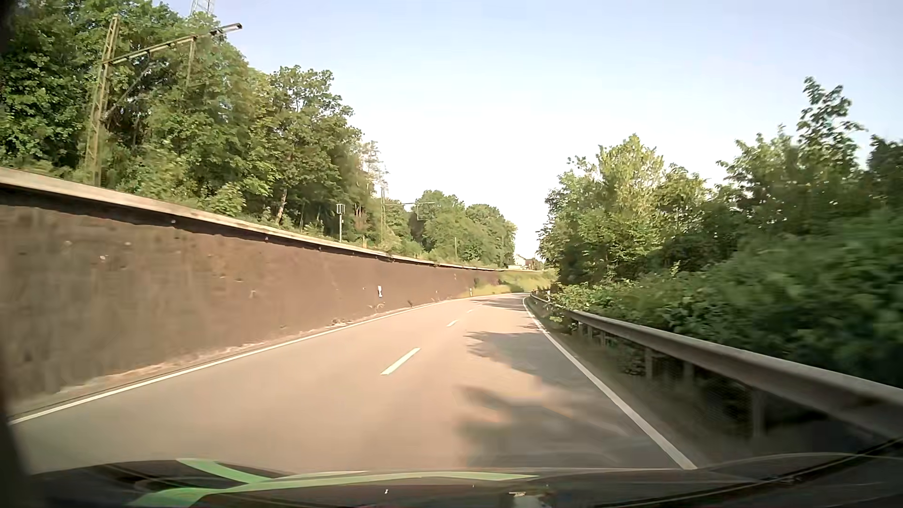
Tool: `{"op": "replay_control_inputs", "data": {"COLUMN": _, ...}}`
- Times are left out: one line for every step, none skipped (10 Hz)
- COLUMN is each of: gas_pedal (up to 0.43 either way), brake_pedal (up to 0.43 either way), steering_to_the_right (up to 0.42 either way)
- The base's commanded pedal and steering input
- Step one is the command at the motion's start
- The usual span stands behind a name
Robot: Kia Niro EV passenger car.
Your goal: Follow the waypoints while adhering to traffic rules and regulations
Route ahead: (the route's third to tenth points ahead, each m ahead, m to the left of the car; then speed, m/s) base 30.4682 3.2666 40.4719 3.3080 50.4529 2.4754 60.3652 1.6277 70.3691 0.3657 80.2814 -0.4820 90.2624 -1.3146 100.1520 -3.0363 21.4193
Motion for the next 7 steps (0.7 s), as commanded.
{"op": "replay_control_inputs", "data": {"gas_pedal": 0.000, "brake_pedal": 0.000, "steering_to_the_right": 0.007}}
{"op": "replay_control_inputs", "data": {"gas_pedal": 0.000, "brake_pedal": 0.000, "steering_to_the_right": 0.007}}
{"op": "replay_control_inputs", "data": {"gas_pedal": 0.000, "brake_pedal": 0.000, "steering_to_the_right": 0.007}}
{"op": "replay_control_inputs", "data": {"gas_pedal": 0.000, "brake_pedal": 0.000, "steering_to_the_right": 0.007}}
{"op": "replay_control_inputs", "data": {"gas_pedal": 0.000, "brake_pedal": 0.000, "steering_to_the_right": 0.007}}
{"op": "replay_control_inputs", "data": {"gas_pedal": 0.000, "brake_pedal": 0.000, "steering_to_the_right": 0.007}}
{"op": "replay_control_inputs", "data": {"gas_pedal": 0.047, "brake_pedal": 0.000, "steering_to_the_right": 0.006}}
